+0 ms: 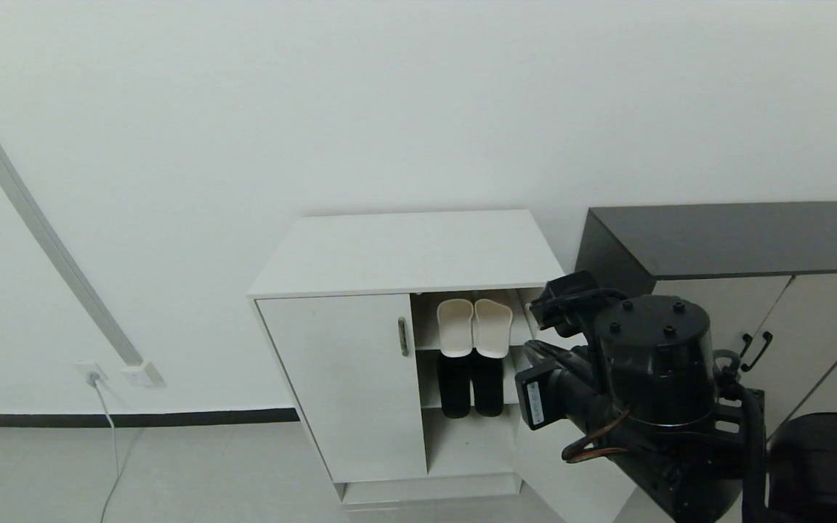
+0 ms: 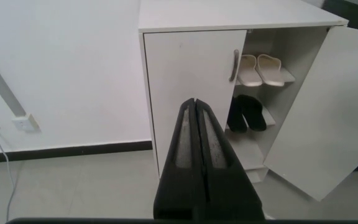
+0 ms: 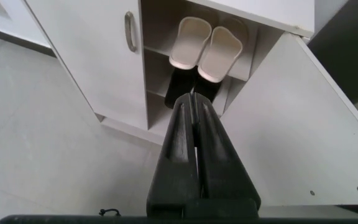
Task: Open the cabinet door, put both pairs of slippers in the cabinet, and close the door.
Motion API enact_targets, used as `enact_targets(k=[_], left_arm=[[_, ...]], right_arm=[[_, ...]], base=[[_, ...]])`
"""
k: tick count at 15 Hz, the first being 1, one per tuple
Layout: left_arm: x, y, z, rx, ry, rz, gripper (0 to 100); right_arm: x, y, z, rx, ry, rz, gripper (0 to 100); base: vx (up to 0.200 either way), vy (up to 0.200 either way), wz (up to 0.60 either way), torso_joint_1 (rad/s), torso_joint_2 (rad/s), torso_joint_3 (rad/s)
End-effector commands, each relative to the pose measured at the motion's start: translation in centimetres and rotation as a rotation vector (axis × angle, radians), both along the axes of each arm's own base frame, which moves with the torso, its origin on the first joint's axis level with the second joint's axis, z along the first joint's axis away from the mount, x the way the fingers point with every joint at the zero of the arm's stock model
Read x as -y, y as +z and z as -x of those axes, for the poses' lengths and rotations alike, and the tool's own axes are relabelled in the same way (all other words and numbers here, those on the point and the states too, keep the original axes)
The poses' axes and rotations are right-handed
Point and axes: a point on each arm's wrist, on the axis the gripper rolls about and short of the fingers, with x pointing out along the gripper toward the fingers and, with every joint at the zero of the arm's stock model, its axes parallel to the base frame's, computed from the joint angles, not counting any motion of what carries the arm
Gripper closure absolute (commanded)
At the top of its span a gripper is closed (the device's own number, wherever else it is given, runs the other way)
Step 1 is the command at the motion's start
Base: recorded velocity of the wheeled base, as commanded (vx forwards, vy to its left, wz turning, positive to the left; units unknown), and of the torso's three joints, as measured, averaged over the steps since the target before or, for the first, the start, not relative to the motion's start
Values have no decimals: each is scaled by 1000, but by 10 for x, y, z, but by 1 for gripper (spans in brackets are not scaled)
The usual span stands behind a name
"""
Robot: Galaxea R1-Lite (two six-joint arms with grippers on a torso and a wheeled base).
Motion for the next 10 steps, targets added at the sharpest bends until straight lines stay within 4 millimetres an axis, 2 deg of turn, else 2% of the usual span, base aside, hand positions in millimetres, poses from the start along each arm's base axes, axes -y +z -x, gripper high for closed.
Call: enact_targets(k=[1, 3, 10], left_arm=[[0, 0, 0, -2, -1, 0, 100], [0, 0, 0, 1, 1, 0, 100], [0, 0, 0, 1, 1, 0, 100]], right_arm=[[1, 0, -1, 0, -5, -1, 100], [1, 0, -2, 0, -5, -1, 100], [2, 0, -2, -3, 0, 0, 100]], base=[[0, 0, 0, 0, 0, 0], [0, 0, 0, 0, 0, 0], [0, 0, -600, 2, -3, 2]])
